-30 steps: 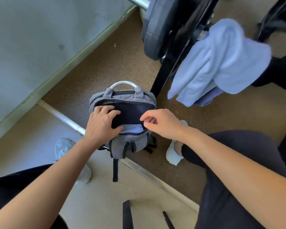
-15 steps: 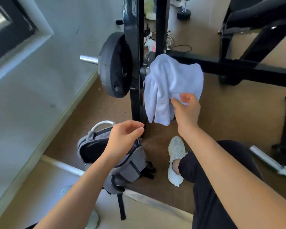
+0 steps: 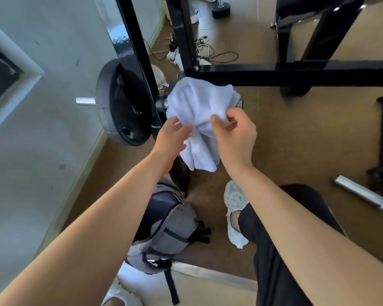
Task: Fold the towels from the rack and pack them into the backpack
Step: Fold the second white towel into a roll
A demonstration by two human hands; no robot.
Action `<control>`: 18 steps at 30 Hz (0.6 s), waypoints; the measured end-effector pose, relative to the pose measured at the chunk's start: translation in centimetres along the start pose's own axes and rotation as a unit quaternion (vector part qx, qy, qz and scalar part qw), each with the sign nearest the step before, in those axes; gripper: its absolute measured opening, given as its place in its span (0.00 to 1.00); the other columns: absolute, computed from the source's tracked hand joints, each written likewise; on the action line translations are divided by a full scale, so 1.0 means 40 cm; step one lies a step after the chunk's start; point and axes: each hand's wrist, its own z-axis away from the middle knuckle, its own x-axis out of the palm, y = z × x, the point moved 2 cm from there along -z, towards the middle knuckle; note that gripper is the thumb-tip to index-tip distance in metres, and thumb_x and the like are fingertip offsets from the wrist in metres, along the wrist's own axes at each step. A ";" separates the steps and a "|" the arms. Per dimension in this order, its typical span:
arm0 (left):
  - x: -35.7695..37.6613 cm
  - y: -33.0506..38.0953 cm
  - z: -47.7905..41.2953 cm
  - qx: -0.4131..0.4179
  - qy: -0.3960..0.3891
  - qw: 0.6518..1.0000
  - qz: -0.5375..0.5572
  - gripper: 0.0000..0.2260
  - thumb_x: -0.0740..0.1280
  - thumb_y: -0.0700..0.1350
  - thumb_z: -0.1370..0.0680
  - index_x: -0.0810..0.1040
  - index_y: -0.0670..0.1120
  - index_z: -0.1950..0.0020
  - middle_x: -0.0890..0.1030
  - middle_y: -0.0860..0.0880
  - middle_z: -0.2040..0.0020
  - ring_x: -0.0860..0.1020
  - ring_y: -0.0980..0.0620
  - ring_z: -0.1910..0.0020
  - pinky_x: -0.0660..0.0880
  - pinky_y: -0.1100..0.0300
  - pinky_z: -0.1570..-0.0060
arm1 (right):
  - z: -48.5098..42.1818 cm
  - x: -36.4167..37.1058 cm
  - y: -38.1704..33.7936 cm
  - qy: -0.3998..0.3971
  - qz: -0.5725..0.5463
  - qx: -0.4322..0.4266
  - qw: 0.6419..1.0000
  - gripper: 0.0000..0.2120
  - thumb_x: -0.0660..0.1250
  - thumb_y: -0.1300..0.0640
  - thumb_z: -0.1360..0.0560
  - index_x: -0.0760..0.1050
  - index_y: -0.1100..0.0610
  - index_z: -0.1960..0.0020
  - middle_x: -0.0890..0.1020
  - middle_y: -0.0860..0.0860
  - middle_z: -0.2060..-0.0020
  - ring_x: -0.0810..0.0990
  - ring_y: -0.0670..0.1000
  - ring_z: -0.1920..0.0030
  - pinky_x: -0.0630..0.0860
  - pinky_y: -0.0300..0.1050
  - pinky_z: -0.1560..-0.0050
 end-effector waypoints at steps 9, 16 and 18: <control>-0.044 -0.006 0.000 -0.071 0.008 0.987 0.144 0.02 0.67 0.45 0.22 0.77 0.48 0.52 0.80 0.46 0.53 0.79 0.50 0.55 0.78 0.60 0.55 | 0.084 0.062 -0.060 -0.303 0.108 -0.185 0.929 0.10 0.74 0.55 0.33 0.72 0.49 0.64 0.72 0.41 0.57 0.64 0.52 0.46 0.57 0.44 0.51; -0.170 -0.066 0.071 -0.033 0.100 0.967 0.232 0.15 0.69 0.43 0.22 0.81 0.43 0.37 0.85 0.41 0.47 0.83 0.42 0.50 0.78 0.50 0.52 | 0.134 0.062 -0.076 -0.436 0.000 -0.081 0.896 0.12 0.69 0.59 0.33 0.65 0.58 0.67 0.65 0.43 0.69 0.65 0.45 0.64 0.61 0.42 0.61; -0.209 -0.087 0.104 -0.013 0.119 0.968 0.223 0.11 0.68 0.43 0.21 0.82 0.44 0.40 0.86 0.43 0.47 0.84 0.44 0.48 0.80 0.49 0.51 | 0.140 0.052 -0.075 -0.426 -0.061 -0.001 0.903 0.15 0.69 0.63 0.31 0.62 0.61 0.67 0.62 0.46 0.72 0.60 0.43 0.70 0.58 0.37 0.67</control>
